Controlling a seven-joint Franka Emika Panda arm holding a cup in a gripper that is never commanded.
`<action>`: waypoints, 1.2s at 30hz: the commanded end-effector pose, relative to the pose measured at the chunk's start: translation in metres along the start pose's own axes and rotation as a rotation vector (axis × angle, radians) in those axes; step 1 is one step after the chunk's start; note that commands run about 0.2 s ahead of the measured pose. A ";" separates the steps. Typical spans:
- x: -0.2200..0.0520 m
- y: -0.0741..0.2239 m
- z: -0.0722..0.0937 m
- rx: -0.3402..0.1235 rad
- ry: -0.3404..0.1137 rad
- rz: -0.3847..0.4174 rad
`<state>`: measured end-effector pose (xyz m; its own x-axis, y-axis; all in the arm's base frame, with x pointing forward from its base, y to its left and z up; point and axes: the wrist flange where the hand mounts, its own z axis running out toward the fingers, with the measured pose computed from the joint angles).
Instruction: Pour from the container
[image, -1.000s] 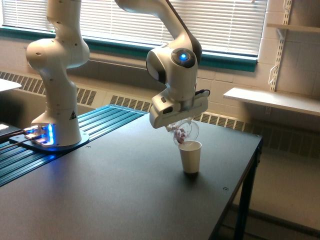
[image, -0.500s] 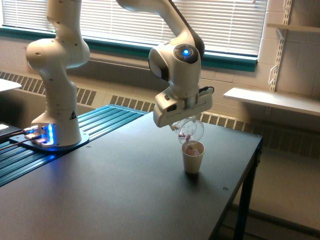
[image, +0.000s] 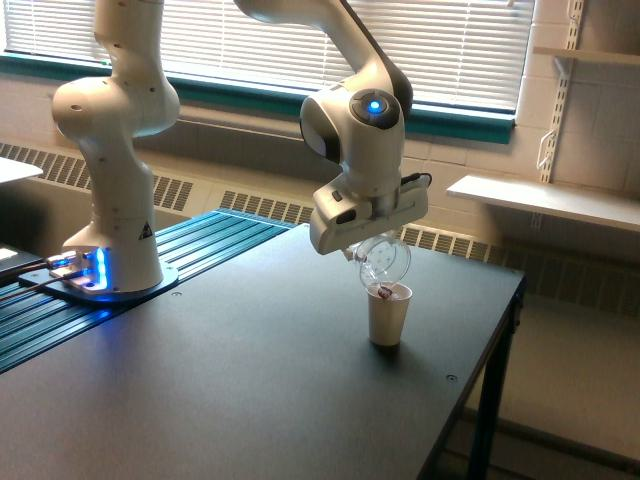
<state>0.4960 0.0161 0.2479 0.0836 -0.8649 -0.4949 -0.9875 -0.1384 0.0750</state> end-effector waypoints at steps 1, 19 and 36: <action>-0.007 -0.001 0.009 -0.026 -0.013 0.007; -0.017 -0.004 0.017 -0.033 -0.069 0.051; -0.022 -0.013 0.014 -0.031 -0.032 0.068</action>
<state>0.5016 0.0378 0.2425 0.0306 -0.8450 -0.5338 -0.9863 -0.1122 0.1211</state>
